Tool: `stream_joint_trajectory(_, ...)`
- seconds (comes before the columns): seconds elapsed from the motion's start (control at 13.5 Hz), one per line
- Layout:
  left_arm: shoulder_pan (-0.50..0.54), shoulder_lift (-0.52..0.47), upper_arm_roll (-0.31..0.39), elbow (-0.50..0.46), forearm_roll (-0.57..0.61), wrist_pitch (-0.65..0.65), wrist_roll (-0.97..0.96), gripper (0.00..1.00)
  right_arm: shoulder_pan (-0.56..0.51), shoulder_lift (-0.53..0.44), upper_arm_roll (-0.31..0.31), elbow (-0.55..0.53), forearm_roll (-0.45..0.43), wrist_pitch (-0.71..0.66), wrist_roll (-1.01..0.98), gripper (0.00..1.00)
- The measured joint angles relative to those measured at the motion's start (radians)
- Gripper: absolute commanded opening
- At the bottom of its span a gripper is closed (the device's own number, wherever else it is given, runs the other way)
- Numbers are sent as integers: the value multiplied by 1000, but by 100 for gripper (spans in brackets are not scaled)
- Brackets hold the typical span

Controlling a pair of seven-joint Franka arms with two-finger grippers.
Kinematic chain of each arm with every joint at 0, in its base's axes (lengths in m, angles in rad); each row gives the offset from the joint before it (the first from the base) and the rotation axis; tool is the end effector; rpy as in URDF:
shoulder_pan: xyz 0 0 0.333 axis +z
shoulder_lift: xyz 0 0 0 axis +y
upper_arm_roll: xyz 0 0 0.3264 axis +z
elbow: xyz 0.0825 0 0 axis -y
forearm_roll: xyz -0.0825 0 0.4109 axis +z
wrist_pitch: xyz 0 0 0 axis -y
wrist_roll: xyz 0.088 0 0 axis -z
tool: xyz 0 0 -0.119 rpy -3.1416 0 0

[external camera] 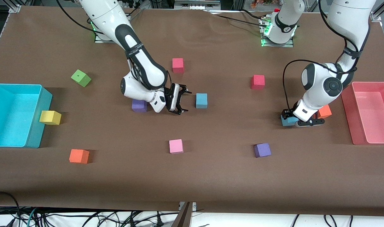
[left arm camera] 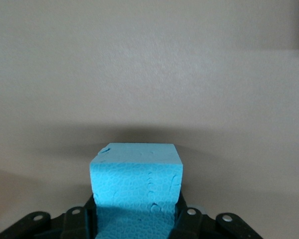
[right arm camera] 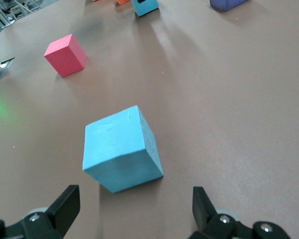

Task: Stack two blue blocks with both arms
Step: 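Lift the second light blue cube with the left gripper, then carry the held cube with the left gripper over the placed cube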

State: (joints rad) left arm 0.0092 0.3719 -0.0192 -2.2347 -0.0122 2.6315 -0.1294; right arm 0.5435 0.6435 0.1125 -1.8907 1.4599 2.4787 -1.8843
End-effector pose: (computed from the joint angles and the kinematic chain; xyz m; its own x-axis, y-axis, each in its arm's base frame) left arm 0.5668 -0.0058 0.1789 0.9911 0.1311 0.0229 0.1308 -0.9913 0.0163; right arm 0.5127 0.3980 0.1352 0.3412 0.6231 0.7038 0.9374 -0.1702 -0.3037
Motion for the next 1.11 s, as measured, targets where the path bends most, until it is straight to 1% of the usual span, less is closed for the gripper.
stream_joint_trajectory(0.07,0,-18,4,8,0,-13,0,8,-7,0,0,-2,7,-17,-21,100)
stream_joint_trajectory(0.15,-5,-52,4,21,0,-63,-2,0,-12,0,0,-3,22,-28,-43,100)
stream_joint_trajectory(0.37,-59,-195,-2,93,0,-298,-14,0,-16,0,0,-8,90,-45,-120,100)
stream_joint_trajectory(0.45,-78,-228,-20,124,0,-369,-25,0,-16,1,1,-10,103,-53,-133,100)
stream_joint_trajectory(0.52,-94,-244,-48,153,0,-412,-56,0,-16,2,1,-11,107,-55,-135,100)
stream_joint_trajectory(0.67,-138,-245,-110,194,0,-441,-168,0,-16,4,1,-13,108,-56,-136,100)
stream_joint_trajectory(0.89,-207,-215,-210,204,-1,-442,-409,0,-16,8,1,-14,108,-56,-136,100)
stream_joint_trajectory(0.97,-239,-193,-232,216,-1,-439,-487,0,-16,9,2,-14,108,-56,-137,100)
stream_joint_trajectory(1.11,-321,-138,-248,260,-1,-438,-630,0,-16,11,2,-15,108,-56,-137,100)
